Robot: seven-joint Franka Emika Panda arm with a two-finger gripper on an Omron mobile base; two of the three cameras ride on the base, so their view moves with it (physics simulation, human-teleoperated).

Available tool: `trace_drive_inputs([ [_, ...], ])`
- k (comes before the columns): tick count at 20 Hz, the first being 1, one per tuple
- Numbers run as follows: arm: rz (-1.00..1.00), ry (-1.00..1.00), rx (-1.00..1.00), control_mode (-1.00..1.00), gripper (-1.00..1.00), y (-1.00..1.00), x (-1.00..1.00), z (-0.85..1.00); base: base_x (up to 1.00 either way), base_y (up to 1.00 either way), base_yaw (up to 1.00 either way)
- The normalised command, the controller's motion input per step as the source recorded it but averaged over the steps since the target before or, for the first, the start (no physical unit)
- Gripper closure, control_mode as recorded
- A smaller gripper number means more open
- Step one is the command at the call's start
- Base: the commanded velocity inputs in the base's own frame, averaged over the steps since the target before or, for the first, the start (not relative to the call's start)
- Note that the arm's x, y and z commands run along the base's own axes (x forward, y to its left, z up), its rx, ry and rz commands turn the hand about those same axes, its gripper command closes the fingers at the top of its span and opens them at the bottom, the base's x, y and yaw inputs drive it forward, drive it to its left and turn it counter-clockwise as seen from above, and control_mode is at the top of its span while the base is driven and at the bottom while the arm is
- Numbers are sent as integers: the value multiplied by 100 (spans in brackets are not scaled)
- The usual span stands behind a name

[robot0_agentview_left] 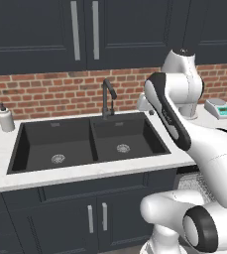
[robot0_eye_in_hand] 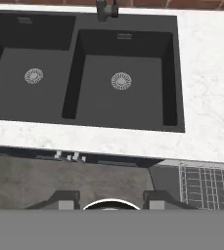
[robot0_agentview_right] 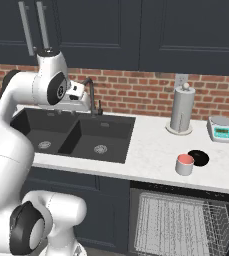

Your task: Pick up the cup and bowl from the counter, place them in the dishwasher, and close the dishwasher door.

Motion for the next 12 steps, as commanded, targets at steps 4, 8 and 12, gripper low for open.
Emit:
trace_drive_inputs([
  [4, 0, 0, 0, -100, -100, 0, 0, -1, 0, 0, 0],
  [8, 0, 20, 0, -100, -100, 0, 0, -8, 0, 0, 0],
  [12, 0, 27, 0, -100, -100, 0, 0, -14, 0, 0, 0],
])
